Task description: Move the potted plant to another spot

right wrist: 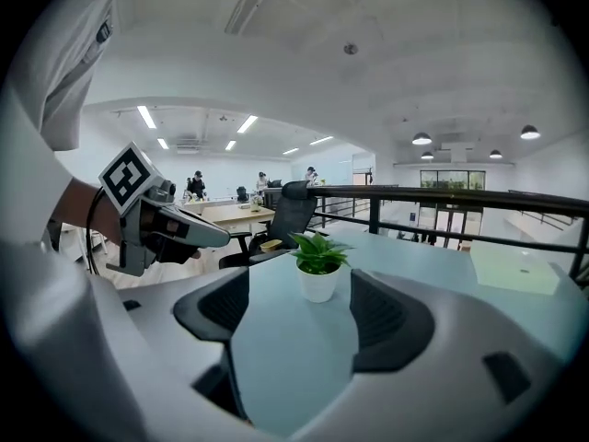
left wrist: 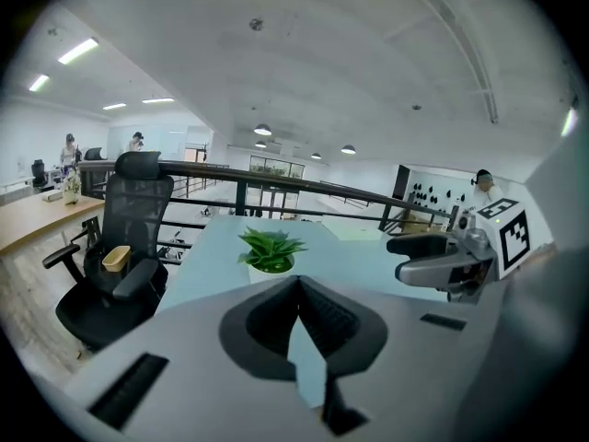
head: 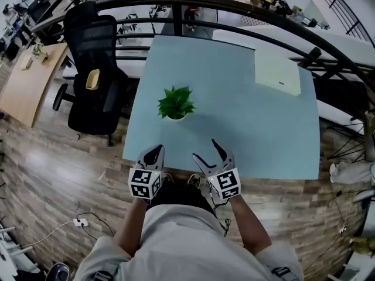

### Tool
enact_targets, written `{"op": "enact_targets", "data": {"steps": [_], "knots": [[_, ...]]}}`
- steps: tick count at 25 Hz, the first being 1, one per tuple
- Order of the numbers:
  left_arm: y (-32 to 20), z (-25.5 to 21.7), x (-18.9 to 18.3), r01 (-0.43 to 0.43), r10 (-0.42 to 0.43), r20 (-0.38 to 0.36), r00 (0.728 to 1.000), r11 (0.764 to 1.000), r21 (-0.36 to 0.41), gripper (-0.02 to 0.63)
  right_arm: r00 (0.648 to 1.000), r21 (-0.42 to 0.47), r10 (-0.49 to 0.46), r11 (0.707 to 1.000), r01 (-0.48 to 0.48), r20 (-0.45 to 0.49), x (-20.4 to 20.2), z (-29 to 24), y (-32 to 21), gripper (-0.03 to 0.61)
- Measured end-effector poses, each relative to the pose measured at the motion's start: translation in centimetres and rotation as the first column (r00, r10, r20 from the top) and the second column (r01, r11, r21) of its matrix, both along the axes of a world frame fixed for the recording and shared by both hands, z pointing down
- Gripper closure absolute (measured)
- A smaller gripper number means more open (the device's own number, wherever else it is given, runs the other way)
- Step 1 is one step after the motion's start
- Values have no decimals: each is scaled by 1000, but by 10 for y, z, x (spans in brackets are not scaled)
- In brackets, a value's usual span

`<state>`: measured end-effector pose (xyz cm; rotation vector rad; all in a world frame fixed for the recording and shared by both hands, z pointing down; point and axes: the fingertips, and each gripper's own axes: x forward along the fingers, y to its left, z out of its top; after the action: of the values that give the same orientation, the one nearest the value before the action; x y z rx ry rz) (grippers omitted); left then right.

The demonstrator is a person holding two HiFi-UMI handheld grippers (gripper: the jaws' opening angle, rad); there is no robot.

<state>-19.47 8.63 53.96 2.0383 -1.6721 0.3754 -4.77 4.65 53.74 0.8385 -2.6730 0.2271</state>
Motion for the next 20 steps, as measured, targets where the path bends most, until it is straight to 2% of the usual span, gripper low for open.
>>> {"op": "enact_targets", "data": {"steps": [10, 20], "knots": [[-30, 48, -37, 69, -70, -14, 997, 993, -98, 601, 993, -51, -104, 994, 101, -58, -45, 50, -41, 178], [-60, 82, -57, 57, -61, -26, 998, 988, -142, 601, 980, -83, -137, 989, 126, -142, -88, 92, -88, 128]]}}
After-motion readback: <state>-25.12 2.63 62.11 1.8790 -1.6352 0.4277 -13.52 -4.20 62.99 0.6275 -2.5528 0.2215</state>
